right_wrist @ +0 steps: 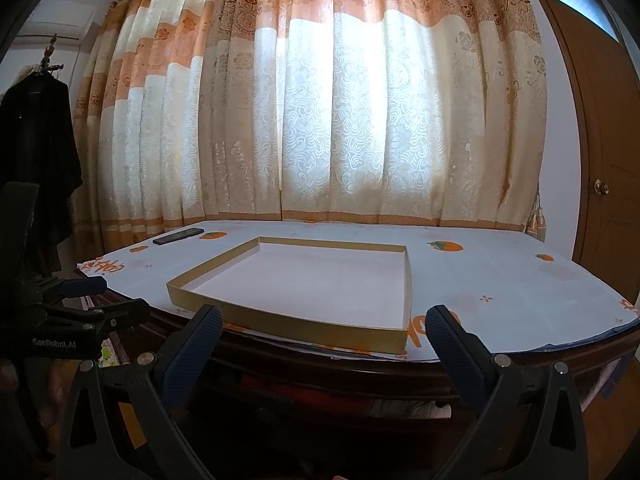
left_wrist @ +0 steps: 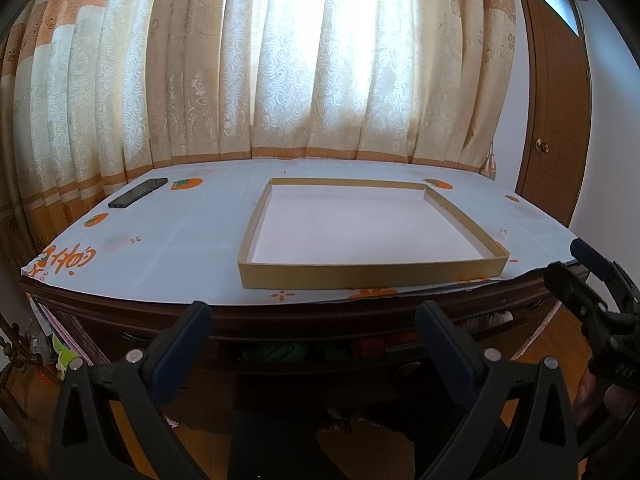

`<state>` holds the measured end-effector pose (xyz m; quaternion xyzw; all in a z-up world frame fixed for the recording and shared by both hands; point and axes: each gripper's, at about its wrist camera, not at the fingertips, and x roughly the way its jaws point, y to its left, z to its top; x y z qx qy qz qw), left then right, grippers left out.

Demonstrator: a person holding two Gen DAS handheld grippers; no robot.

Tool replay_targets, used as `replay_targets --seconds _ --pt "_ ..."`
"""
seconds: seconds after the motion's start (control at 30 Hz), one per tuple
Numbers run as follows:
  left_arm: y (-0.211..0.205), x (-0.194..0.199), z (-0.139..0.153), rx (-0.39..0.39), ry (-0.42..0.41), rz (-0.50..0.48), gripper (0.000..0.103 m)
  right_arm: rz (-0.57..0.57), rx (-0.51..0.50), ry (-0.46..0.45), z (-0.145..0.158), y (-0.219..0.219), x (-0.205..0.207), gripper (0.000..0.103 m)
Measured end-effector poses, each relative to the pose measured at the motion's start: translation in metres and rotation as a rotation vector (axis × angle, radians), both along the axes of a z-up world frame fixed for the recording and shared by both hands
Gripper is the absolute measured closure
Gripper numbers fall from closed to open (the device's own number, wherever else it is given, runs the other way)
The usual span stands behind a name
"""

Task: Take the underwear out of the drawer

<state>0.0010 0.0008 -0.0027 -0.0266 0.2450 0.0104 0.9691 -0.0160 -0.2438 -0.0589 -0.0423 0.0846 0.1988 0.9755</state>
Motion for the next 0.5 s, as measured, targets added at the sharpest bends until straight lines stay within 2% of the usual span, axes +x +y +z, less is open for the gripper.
replay_targets --seconds 0.5 --pt "0.0005 0.0001 -0.001 -0.001 0.001 -0.001 0.0 0.005 0.019 -0.001 -0.0008 -0.0039 0.0003 0.0"
